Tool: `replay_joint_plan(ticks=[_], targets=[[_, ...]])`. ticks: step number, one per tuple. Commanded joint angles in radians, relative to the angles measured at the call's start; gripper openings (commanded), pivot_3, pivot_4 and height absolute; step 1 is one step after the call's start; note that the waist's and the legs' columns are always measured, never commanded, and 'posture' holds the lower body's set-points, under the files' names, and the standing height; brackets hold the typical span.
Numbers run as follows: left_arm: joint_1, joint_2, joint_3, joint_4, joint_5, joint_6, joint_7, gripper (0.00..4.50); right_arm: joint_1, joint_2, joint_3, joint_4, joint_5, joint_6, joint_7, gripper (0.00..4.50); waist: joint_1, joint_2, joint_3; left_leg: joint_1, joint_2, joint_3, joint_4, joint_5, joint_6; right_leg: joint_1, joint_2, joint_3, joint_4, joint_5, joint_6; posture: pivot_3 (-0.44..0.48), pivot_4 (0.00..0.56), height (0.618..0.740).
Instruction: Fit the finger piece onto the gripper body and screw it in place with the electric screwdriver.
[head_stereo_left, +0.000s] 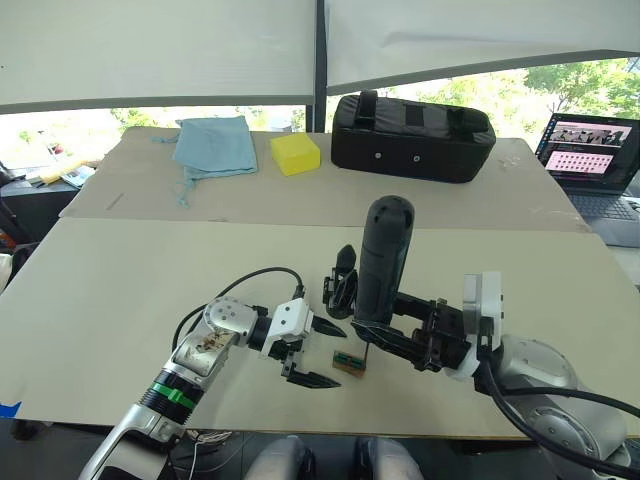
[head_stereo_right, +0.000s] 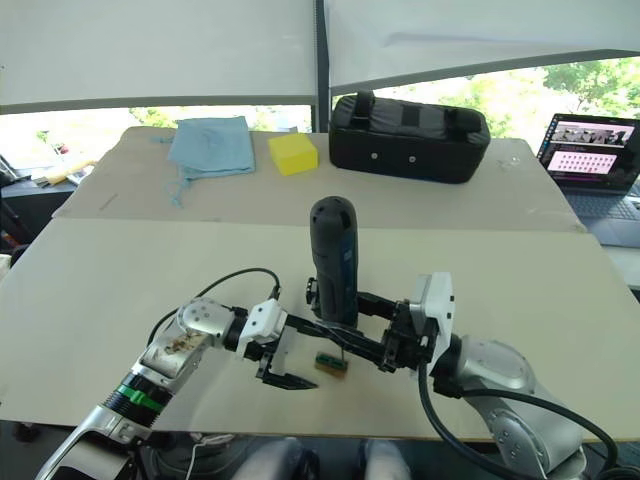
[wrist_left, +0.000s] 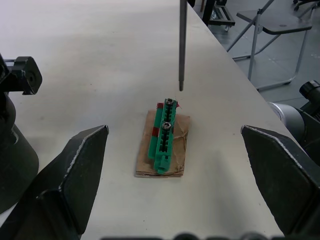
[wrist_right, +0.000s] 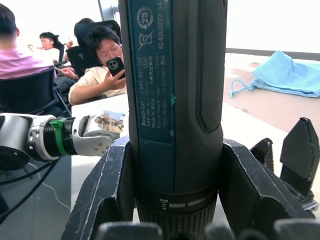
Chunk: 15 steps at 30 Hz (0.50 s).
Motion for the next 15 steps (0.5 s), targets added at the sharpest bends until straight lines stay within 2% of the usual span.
replay_joint_plan(ticks=[1,15], targets=[[-0.009,-0.006,-0.002,-0.027,-0.004,-0.009,-0.001,4.50,0.001,0.010,-0.007,-0.042,-0.004,-0.047,0.001,1.92,0.000,0.000,0.000,0.000,0.000,0.000,0.000,0.000,0.000,0.000,0.000,0.000,0.000,0.000,0.000,0.000,0.150,0.739],[-0.008,-0.001,-0.004,-0.031,-0.002,0.000,-0.008,4.50,-0.007,0.042,0.003,-0.032,-0.038,-0.064,0.007,1.92,0.000,0.000,0.000,0.000,0.000,0.000,0.000,0.000,0.000,0.000,0.000,0.000,0.000,0.000,0.000,0.000,0.150,0.739]])
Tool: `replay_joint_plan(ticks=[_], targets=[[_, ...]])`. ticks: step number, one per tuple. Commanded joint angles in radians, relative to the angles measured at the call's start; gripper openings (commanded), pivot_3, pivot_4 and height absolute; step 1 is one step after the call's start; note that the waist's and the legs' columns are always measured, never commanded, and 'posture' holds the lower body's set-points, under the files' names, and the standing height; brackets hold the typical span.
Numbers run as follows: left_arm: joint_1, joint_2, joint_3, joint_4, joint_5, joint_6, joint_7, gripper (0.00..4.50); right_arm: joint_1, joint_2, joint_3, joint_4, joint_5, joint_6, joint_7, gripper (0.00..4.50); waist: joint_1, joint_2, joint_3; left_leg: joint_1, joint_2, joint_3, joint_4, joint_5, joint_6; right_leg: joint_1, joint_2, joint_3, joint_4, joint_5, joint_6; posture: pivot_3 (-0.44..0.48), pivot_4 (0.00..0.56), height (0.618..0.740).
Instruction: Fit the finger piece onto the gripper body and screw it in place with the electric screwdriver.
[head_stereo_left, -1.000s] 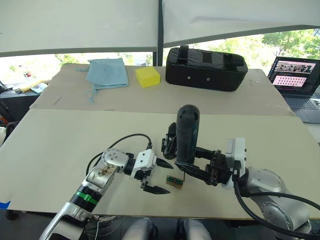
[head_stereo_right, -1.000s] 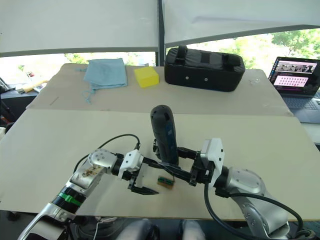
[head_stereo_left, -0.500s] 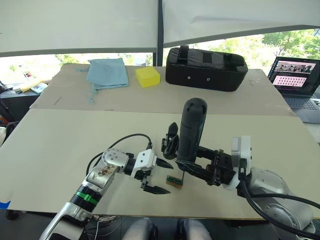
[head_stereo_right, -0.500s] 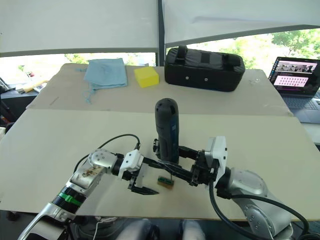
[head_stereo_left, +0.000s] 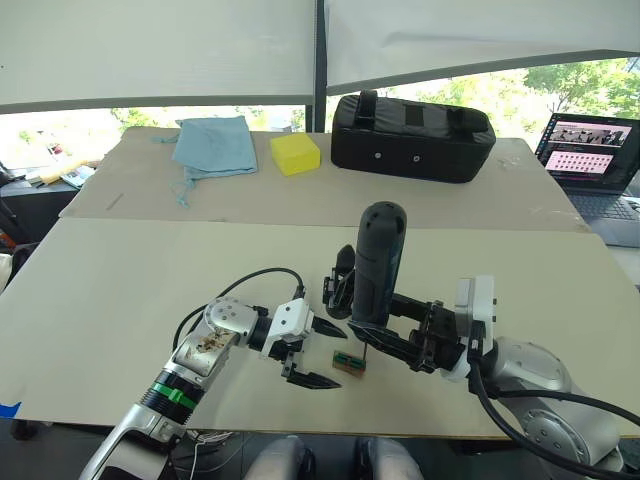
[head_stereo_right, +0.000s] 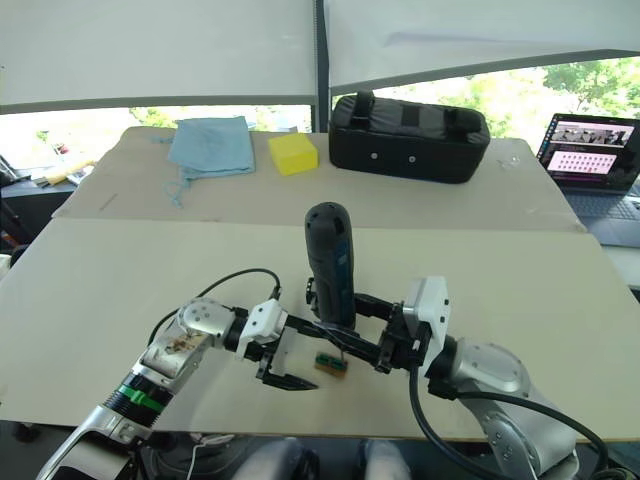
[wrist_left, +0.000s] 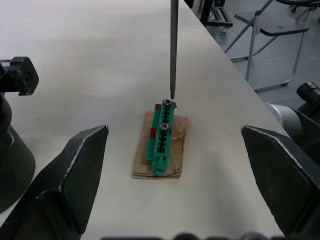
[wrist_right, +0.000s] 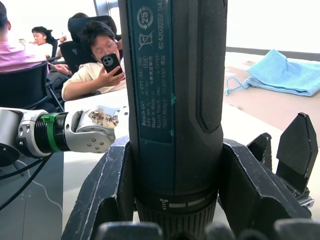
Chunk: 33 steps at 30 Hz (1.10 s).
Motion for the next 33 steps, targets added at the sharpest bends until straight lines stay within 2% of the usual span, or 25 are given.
replay_joint_plan(ticks=[1,22,33], targets=[[-0.008,0.000,-0.005,-0.031,0.001,-0.008,-0.002,4.50,-0.013,0.011,-0.011,-0.032,0.002,-0.058,0.008,1.92,0.000,0.000,0.000,0.000,0.000,0.000,0.000,0.000,0.000,0.000,0.000,0.000,0.000,0.000,0.000,0.000,0.150,0.739],[-0.009,0.000,-0.006,-0.026,0.005,-0.019,0.000,4.50,-0.023,0.016,0.002,-0.019,-0.009,-0.051,0.014,1.92,0.000,0.000,0.000,0.000,0.000,0.000,0.000,0.000,0.000,0.000,0.000,0.000,0.000,0.000,0.000,0.000,0.150,0.739],[-0.007,-0.001,-0.009,-0.022,0.004,-0.025,0.003,4.50,-0.015,-0.022,-0.004,-0.021,-0.006,-0.036,0.027,1.92,0.000,0.000,0.000,0.000,0.000,0.000,0.000,0.000,0.000,0.000,0.000,0.000,0.000,0.000,0.000,0.000,0.150,0.739]])
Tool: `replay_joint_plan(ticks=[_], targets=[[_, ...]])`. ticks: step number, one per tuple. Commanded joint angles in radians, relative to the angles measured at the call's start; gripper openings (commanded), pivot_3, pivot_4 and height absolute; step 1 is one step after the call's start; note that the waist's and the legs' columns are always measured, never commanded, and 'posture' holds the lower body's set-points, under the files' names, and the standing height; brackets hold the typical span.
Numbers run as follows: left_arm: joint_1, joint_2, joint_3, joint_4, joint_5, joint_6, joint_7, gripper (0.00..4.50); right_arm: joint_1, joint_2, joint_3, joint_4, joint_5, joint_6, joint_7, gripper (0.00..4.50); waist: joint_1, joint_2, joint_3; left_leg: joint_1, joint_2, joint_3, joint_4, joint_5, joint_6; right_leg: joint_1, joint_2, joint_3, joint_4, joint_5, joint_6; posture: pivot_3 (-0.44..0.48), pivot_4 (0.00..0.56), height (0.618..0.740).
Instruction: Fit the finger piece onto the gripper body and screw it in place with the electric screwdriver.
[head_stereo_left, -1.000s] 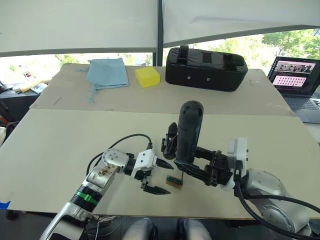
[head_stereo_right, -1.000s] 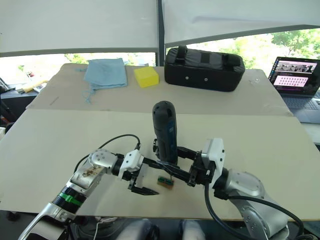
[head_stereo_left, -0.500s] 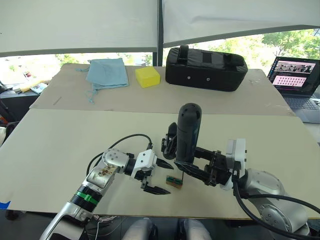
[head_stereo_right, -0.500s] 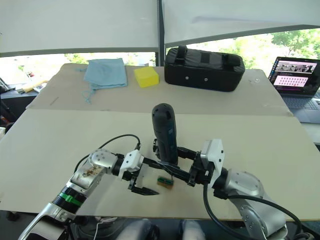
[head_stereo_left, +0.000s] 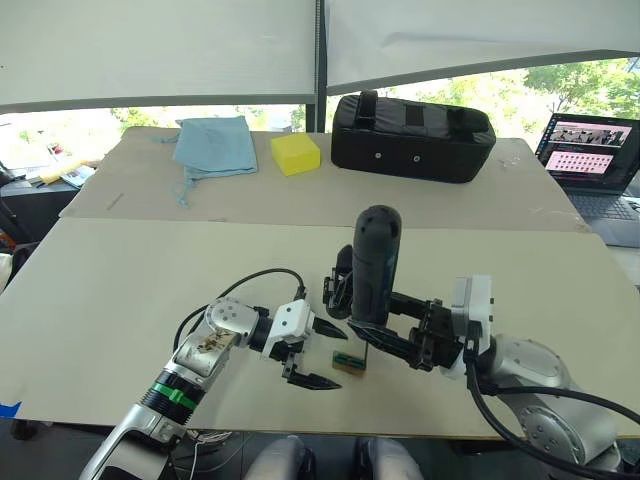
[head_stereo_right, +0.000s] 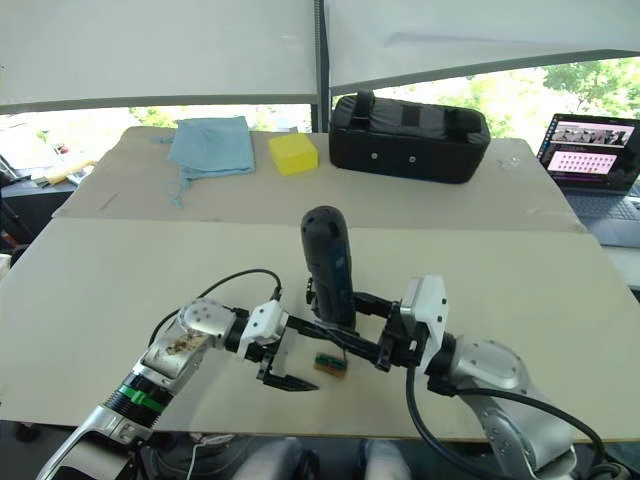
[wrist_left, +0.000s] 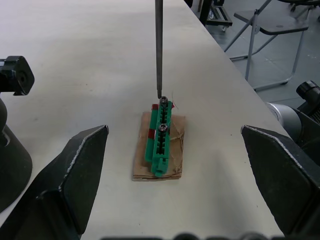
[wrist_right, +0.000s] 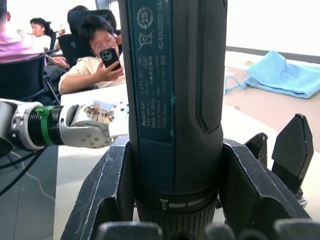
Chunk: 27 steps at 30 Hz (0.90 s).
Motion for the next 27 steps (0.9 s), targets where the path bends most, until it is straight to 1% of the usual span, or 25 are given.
replay_joint_plan(ticks=[1,20,27], targets=[[-0.007,-0.002,0.000,-0.023,0.002,-0.020,-0.001,4.50,-0.005,-0.007,-0.014,-0.044,0.033,-0.011,0.007,1.92,0.000,0.000,0.000,0.000,0.000,0.000,0.000,0.000,0.000,0.000,0.000,0.000,0.000,0.000,0.000,0.000,0.150,0.739],[-0.006,-0.003,-0.007,-0.029,-0.002,-0.011,-0.002,4.50,0.008,-0.028,-0.008,-0.041,0.036,0.009,0.013,1.92,0.000,0.000,0.000,0.000,0.000,0.000,0.000,0.000,0.000,0.000,0.000,0.000,0.000,0.000,0.000,0.000,0.150,0.739],[0.014,0.002,-0.010,-0.057,-0.005,-0.002,0.002,4.50,0.055,-0.038,-0.027,-0.086,0.049,0.011,-0.003,1.92,0.000,0.000,0.000,0.000,0.000,0.000,0.000,0.000,0.000,0.000,0.000,0.000,0.000,0.000,0.000,0.000,0.150,0.739]])
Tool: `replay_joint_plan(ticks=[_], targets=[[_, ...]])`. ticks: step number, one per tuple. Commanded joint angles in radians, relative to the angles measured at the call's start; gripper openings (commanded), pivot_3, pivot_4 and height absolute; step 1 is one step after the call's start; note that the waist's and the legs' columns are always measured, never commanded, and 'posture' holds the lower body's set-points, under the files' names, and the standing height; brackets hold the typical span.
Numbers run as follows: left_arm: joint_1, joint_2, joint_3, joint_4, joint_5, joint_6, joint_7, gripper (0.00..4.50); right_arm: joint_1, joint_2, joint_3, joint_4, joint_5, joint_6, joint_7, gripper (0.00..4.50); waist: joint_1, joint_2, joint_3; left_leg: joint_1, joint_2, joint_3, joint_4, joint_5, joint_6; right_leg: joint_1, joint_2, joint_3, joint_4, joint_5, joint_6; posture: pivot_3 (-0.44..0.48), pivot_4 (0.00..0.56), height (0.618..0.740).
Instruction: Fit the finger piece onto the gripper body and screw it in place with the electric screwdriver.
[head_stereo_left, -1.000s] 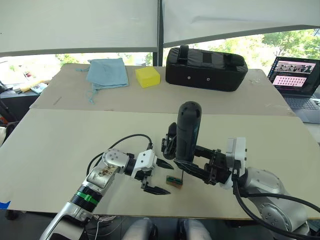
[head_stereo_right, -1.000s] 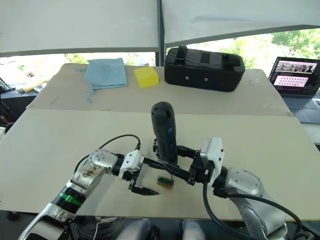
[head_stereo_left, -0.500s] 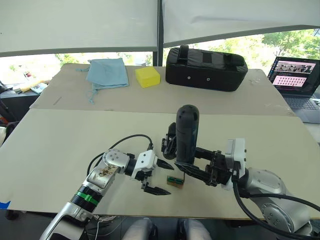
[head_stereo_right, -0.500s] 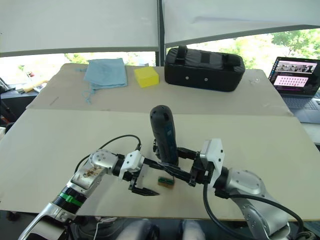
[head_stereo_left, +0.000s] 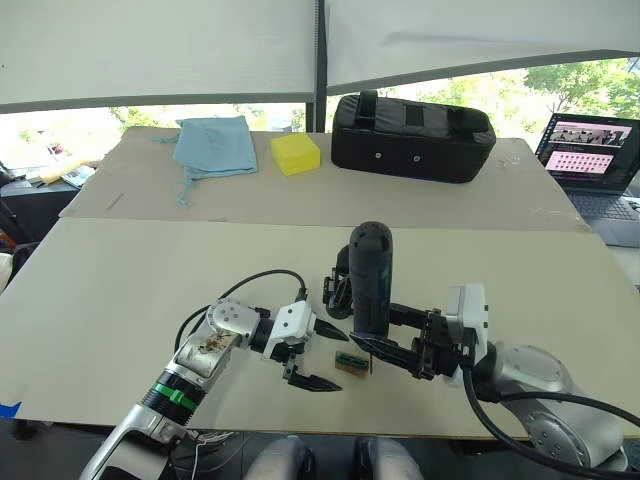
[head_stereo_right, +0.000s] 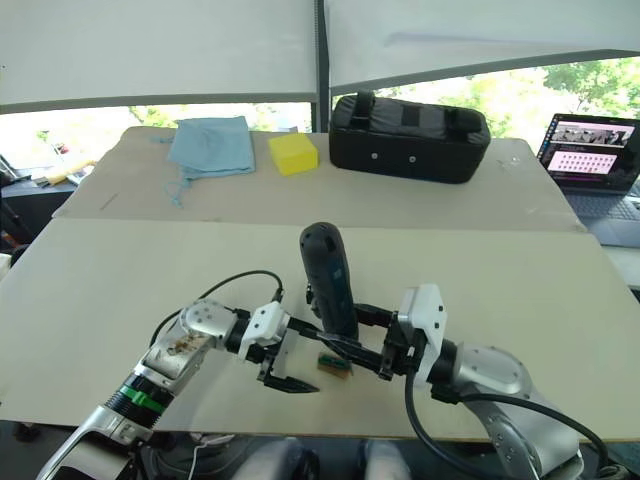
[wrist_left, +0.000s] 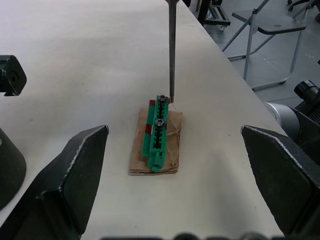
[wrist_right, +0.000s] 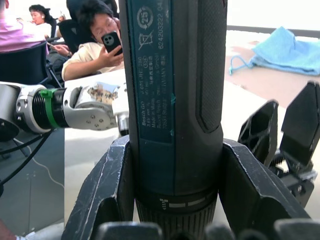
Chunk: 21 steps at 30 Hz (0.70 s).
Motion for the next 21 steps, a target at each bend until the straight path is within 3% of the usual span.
replay_joint_plan(ticks=[1,10,21], targets=[[0.008,0.001,-0.002,-0.046,-0.004,-0.004,0.002,4.50,0.010,0.003,-0.031,-0.078,0.044,-0.023,-0.007,1.92,0.000,0.000,0.000,0.000,0.000,0.000,0.000,0.000,0.000,0.000,0.000,0.000,0.000,0.000,0.000,0.000,0.150,0.739],[0.044,0.020,0.013,-0.025,-0.011,-0.027,-0.007,4.50,-0.012,0.051,-0.024,-0.137,0.052,-0.053,-0.068,1.92,-0.001,0.000,0.000,0.000,0.000,0.000,0.000,0.000,0.000,0.000,0.000,0.000,0.000,0.000,0.000,0.000,0.150,0.739],[0.033,-0.027,-0.002,0.057,0.023,-0.088,0.014,4.50,-0.016,0.055,-0.011,-0.105,0.016,-0.066,-0.057,1.92,0.001,0.000,0.000,0.000,0.000,0.000,0.000,0.000,0.000,0.000,0.000,0.000,0.000,0.000,0.000,0.000,0.150,0.739]])
